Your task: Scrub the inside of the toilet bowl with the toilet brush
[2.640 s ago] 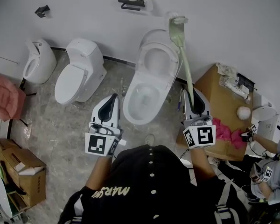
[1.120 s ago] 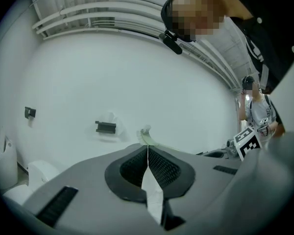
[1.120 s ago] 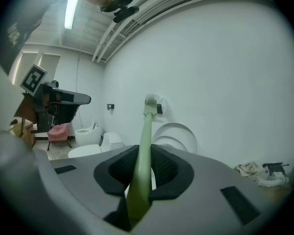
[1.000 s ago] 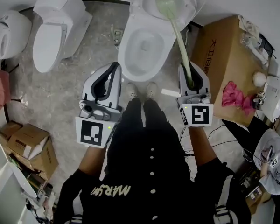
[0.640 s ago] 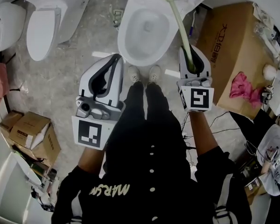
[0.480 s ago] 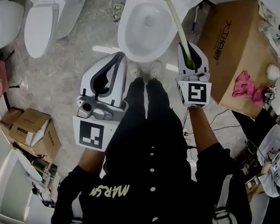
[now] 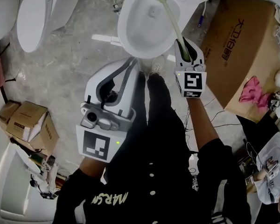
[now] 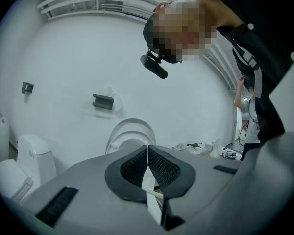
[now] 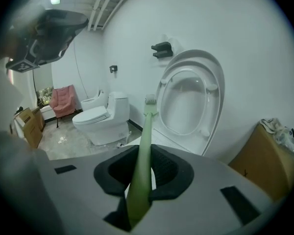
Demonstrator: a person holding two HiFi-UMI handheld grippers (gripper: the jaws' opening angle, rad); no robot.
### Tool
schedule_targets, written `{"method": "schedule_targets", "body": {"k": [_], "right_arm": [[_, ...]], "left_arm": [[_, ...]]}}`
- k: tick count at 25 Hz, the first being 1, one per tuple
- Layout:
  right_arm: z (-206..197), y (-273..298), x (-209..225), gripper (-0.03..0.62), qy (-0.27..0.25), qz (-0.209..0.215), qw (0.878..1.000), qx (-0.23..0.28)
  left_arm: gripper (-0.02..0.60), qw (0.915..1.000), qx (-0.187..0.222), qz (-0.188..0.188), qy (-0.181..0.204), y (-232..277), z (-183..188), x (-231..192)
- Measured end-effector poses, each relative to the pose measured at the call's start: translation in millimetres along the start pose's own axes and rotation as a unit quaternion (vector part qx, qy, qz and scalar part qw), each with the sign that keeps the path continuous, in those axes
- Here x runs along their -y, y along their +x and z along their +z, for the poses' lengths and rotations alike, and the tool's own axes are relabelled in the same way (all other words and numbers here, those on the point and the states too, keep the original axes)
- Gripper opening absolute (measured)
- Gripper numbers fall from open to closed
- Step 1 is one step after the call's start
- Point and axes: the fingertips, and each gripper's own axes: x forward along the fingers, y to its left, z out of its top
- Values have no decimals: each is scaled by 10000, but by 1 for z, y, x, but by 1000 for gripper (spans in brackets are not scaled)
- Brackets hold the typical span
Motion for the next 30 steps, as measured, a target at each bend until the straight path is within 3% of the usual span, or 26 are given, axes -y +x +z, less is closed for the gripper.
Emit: {"method": "schedule_targets", "body": {"k": [20,30], "right_arm": [[-139,92,-16,84,106,220,9937,-1093],[-176,134,-24,84,268,385,9831,-1770]], "left_arm": [[26,9991,44,-169,-375,38,-116,-20],[26,9986,29,-170,-506,50,-140,-30]]}}
